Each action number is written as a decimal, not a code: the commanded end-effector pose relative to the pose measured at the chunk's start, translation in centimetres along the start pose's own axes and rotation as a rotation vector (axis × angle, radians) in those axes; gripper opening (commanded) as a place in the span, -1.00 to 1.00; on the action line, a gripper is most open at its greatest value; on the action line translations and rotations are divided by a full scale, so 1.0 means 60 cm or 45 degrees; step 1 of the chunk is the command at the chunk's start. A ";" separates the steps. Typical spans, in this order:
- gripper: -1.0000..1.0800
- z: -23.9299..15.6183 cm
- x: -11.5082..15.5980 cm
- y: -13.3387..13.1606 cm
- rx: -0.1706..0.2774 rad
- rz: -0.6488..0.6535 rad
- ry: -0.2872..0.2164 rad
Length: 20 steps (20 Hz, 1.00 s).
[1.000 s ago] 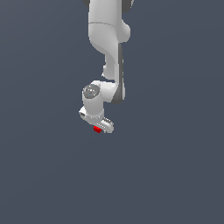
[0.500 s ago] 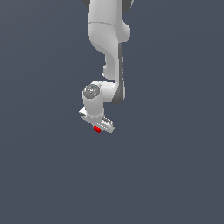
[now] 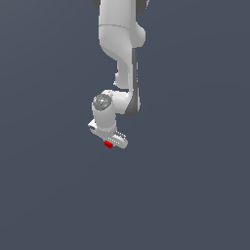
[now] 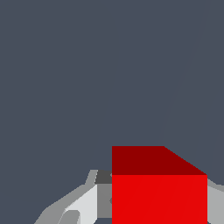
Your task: Pick up the red cube and move it to a goal position.
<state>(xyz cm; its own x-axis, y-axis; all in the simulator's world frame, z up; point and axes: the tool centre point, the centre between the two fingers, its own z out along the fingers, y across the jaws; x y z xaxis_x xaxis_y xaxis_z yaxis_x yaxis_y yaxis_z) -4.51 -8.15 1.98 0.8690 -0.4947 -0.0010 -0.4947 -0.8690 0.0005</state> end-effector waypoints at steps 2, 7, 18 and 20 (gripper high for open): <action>-1.00 -0.004 0.001 -0.009 0.000 0.000 0.000; -1.00 -0.020 0.003 -0.050 0.000 0.000 0.000; -1.00 -0.078 0.016 -0.194 0.000 0.000 0.001; -1.00 -0.084 0.019 -0.212 0.000 0.000 0.001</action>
<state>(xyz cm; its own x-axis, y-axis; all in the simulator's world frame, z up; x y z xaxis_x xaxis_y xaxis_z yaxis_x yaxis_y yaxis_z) 2.22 1.69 6.68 0.8700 -0.4930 -0.0001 -0.4930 -0.8700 0.0001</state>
